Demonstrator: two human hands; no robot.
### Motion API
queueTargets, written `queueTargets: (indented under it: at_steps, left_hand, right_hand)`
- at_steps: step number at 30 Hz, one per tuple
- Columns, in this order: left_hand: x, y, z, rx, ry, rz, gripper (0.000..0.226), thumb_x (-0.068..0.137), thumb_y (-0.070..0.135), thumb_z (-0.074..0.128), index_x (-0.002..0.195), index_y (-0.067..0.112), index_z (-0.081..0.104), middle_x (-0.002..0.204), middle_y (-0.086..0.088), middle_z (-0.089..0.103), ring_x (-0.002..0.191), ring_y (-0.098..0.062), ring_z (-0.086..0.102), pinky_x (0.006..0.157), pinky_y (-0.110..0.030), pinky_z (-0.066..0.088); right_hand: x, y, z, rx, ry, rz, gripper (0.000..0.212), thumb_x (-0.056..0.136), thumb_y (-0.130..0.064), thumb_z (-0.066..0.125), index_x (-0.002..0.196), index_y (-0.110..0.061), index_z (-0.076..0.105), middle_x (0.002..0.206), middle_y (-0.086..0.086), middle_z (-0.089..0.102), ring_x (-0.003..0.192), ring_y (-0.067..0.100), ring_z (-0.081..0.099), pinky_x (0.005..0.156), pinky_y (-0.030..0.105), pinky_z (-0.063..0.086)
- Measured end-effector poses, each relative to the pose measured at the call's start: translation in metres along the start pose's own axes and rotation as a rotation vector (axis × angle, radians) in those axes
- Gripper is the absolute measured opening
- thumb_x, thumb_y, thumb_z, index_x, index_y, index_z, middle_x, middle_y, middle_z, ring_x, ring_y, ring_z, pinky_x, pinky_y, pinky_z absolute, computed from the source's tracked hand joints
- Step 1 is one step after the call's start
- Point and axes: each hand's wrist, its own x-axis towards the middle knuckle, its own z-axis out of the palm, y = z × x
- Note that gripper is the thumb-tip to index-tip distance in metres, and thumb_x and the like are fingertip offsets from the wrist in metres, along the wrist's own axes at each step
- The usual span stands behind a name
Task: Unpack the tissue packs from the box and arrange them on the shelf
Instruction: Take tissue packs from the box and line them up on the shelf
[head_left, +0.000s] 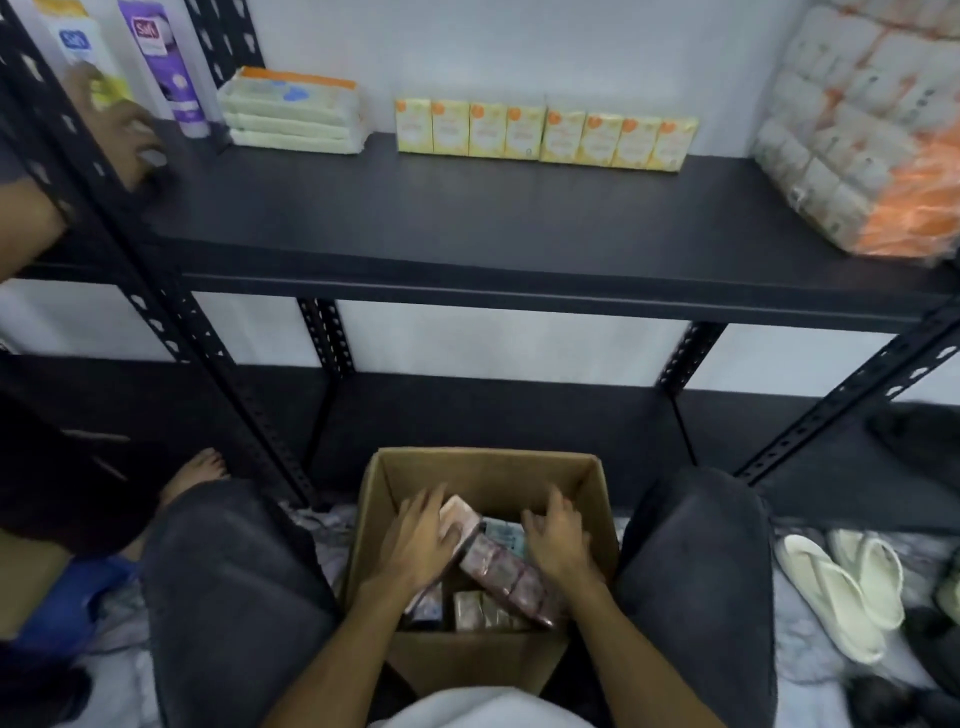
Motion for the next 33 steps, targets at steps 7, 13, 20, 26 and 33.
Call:
queueTargets:
  at_steps: [7, 13, 20, 26, 33]
  left_hand:
    - [0.017, -0.031, 0.031, -0.030, -0.180, -0.180, 0.058, 0.093, 0.041, 0.059, 0.145, 0.023, 0.044, 0.142, -0.009, 0.052, 0.127, -0.031, 0.051, 0.101, -0.041, 0.046]
    - [0.028, -0.057, 0.070, -0.088, -0.271, -0.300, 0.073, 0.085, 0.050, 0.064, 0.148, 0.021, 0.043, 0.142, -0.011, 0.054, 0.126, -0.034, 0.055, 0.101, -0.044, 0.049]
    - [0.041, -0.088, 0.098, -0.080, -0.275, -0.394, 0.074, 0.082, 0.045, 0.067, 0.147, 0.022, 0.040, 0.144, -0.011, 0.052, 0.127, -0.035, 0.052, 0.104, -0.046, 0.046]
    - [0.056, -0.085, 0.115, 0.073, -0.328, -0.411, 0.088, 0.095, 0.046, 0.059, 0.162, 0.019, 0.009, 0.162, -0.016, 0.023, 0.147, -0.038, 0.027, 0.117, -0.046, 0.031]
    - [0.071, -0.090, 0.127, 0.162, -0.244, -0.477, 0.076, 0.093, 0.041, 0.064, 0.153, 0.012, 0.029, 0.149, -0.016, 0.041, 0.135, -0.036, 0.039, 0.112, -0.043, 0.033]
  right_hand:
    - [0.005, 0.015, 0.037, -0.260, -0.284, 0.076, 0.076, 0.097, -0.046, 0.053, 0.157, -0.013, 0.021, 0.161, 0.013, 0.029, 0.147, 0.031, 0.030, 0.120, 0.042, 0.026]
    - [0.008, 0.020, 0.064, -0.255, -0.407, 0.046, 0.080, 0.096, -0.067, 0.044, 0.159, -0.023, 0.024, 0.163, 0.009, 0.030, 0.147, 0.030, 0.031, 0.121, 0.042, 0.022]
    - [0.022, 0.025, 0.089, -0.472, -0.458, -0.011, 0.064, 0.097, -0.047, 0.048, 0.153, -0.021, 0.032, 0.153, 0.011, 0.042, 0.144, 0.030, 0.034, 0.121, 0.047, 0.011]
    - [0.038, 0.032, 0.111, -0.395, -0.508, 0.038, 0.081, 0.094, -0.040, 0.054, 0.159, -0.013, 0.013, 0.162, 0.017, 0.022, 0.149, 0.036, 0.023, 0.121, 0.045, 0.019]
    - [0.056, 0.036, 0.127, -0.358, -0.548, 0.117, 0.091, 0.094, -0.036, 0.058, 0.161, -0.013, 0.001, 0.161, 0.023, 0.024, 0.147, 0.040, 0.028, 0.122, 0.046, 0.023]
